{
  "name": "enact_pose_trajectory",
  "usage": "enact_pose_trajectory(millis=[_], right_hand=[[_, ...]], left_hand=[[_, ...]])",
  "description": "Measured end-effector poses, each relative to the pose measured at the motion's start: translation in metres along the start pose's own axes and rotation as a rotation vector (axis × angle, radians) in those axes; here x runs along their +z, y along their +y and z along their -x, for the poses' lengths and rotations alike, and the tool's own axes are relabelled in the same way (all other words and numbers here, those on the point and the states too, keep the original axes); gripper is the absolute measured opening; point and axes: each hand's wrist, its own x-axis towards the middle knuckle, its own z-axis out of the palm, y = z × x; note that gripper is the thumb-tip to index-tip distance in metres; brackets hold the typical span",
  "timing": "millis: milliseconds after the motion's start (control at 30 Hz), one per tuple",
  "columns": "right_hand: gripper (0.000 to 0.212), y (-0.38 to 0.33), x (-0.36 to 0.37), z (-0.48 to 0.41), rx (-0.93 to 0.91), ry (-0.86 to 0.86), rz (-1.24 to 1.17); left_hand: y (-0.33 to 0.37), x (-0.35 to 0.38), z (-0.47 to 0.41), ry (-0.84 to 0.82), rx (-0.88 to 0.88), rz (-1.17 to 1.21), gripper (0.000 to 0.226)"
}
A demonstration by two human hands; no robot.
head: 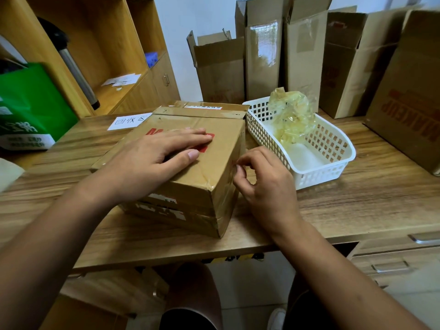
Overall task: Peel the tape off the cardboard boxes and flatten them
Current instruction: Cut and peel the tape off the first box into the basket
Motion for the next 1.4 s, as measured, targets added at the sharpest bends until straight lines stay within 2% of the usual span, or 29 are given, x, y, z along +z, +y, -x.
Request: enact_pose_trajectory(millis=[167, 367, 467, 567, 700, 800, 1033, 1200, 1300, 1400], right_hand=[[0.003, -0.003, -0.006, 0.011, 0.042, -0.036, -0.045], [0.006, -0.007, -0.018, 0.020, 0.203, -0.085, -0.207], [0.027, -0.007, -0.021, 0.019, 0.313, -0.153, -0.320], [0.040, -0.007, -0.015, 0.019, 0.260, -0.204, -0.270], [0.018, -0.007, -0.011, 0.017, 0.176, -0.081, -0.179], [0.008, -0.007, -0.012, 0.017, 0.178, -0.083, -0.169], [0.007, -0.017, -0.025, 0.029, 0.219, -0.159, -0.198], [0.014, -0.038, -0.044, 0.057, 0.227, -0.280, -0.296], [0.010, -0.039, -0.052, 0.062, 0.306, -0.271, -0.389], [0.011, -0.033, -0.056, 0.054, 0.476, -0.227, -0.492]], left_hand=[[-0.001, -0.001, -0.001, -0.002, 0.000, -0.010, 0.048], [0.000, -0.001, -0.001, -0.002, 0.001, -0.017, 0.049], [0.001, -0.001, 0.000, 0.004, 0.007, -0.021, 0.049], [0.001, -0.001, 0.000, 0.003, 0.003, -0.022, 0.049], [0.001, -0.001, 0.000, 0.002, 0.003, -0.025, 0.048], [0.000, -0.001, -0.001, 0.002, -0.003, -0.026, 0.047], [-0.001, 0.000, -0.003, -0.004, -0.029, -0.003, 0.043], [0.000, 0.000, -0.003, -0.004, -0.046, 0.003, 0.042], [0.000, -0.001, -0.003, -0.004, -0.053, 0.006, 0.043], [0.002, 0.000, -0.002, -0.007, -0.060, -0.007, 0.044]])
